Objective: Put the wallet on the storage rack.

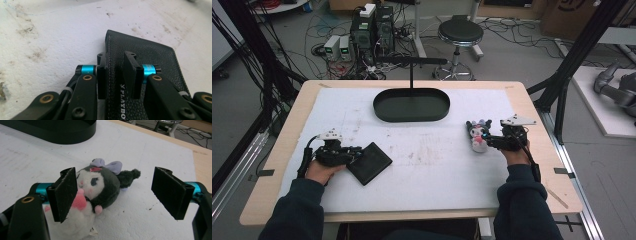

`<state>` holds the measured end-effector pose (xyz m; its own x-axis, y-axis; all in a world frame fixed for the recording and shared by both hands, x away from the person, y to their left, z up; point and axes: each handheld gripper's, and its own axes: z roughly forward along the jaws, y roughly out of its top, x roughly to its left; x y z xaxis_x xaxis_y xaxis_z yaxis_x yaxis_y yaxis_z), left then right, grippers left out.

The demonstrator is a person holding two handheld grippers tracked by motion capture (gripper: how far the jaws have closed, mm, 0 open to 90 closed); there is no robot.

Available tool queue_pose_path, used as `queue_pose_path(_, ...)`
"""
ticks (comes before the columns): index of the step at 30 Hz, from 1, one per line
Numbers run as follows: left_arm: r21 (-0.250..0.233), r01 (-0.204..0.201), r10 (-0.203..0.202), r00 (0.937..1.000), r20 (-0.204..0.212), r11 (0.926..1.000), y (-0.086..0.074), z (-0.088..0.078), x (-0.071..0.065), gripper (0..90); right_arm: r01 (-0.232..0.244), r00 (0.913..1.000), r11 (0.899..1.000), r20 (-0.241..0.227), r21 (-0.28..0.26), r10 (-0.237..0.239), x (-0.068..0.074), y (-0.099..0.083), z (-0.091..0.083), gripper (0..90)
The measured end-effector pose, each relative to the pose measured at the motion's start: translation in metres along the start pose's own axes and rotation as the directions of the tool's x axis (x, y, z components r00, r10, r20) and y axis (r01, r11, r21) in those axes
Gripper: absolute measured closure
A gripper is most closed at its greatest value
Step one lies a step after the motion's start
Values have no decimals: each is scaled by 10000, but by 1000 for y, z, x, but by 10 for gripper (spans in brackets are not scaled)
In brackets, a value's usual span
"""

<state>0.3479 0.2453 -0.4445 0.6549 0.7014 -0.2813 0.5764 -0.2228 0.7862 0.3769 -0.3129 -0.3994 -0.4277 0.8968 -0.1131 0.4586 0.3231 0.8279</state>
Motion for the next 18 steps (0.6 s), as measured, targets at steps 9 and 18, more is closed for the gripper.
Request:
queue_pose_path(9, -2080, 628, -653, 9979, -52, 9761, 4, -26, 12, 816, 0, 10000, 10000, 66, 19, -1, 0, 0, 0, 212)
queue_pose_path(18, -3572, -63, -737, 9749, -2100, 9340, 10, -71, 23, 825, 6, 10000, 10000, 66, 20, -7, 0, -1, 0, 212)
